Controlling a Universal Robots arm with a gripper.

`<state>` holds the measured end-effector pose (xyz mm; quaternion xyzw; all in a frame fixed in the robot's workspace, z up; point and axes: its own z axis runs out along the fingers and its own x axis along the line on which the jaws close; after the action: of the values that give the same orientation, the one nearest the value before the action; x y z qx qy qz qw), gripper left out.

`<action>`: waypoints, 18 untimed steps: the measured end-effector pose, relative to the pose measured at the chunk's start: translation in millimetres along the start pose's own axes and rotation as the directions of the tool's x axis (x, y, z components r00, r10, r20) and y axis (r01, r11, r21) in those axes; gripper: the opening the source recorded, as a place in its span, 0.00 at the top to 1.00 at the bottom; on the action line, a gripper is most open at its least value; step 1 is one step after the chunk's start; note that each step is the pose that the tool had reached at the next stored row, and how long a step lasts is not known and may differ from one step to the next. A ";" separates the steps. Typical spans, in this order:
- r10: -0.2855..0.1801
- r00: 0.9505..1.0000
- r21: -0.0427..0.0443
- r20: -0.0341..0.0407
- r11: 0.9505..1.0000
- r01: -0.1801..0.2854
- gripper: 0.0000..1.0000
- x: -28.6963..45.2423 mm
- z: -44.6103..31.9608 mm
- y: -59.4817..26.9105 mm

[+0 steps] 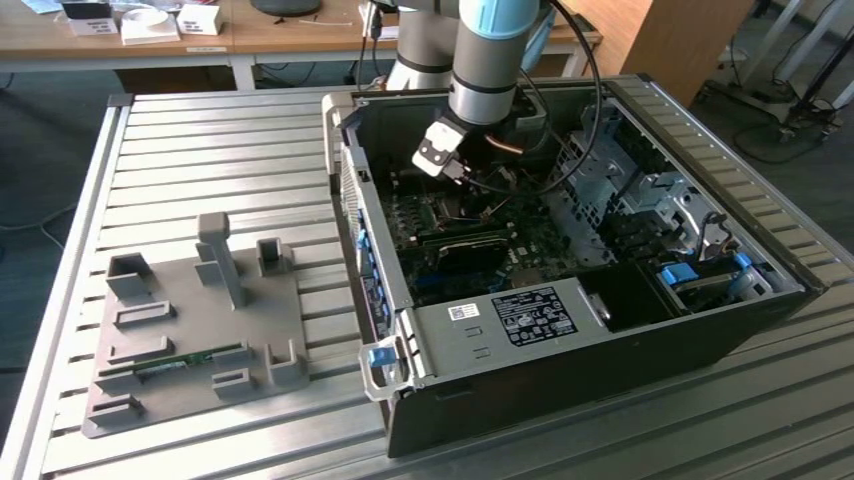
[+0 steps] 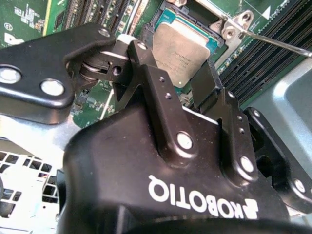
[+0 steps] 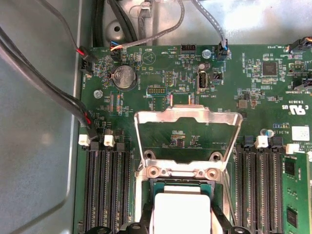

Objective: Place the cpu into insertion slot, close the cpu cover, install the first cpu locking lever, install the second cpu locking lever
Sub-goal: 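Place the cpu into insertion slot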

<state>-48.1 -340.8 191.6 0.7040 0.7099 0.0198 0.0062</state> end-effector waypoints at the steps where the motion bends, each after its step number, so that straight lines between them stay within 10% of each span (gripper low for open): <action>1: 0.000 1.000 0.000 0.000 1.000 0.000 0.46 0.0 0.2 0.0; 18: 0.000 1.000 0.000 0.000 1.000 0.000 0.33 0.0 0.5 0.0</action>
<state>-48.0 -340.8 191.2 0.7040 0.7099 0.0199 0.0062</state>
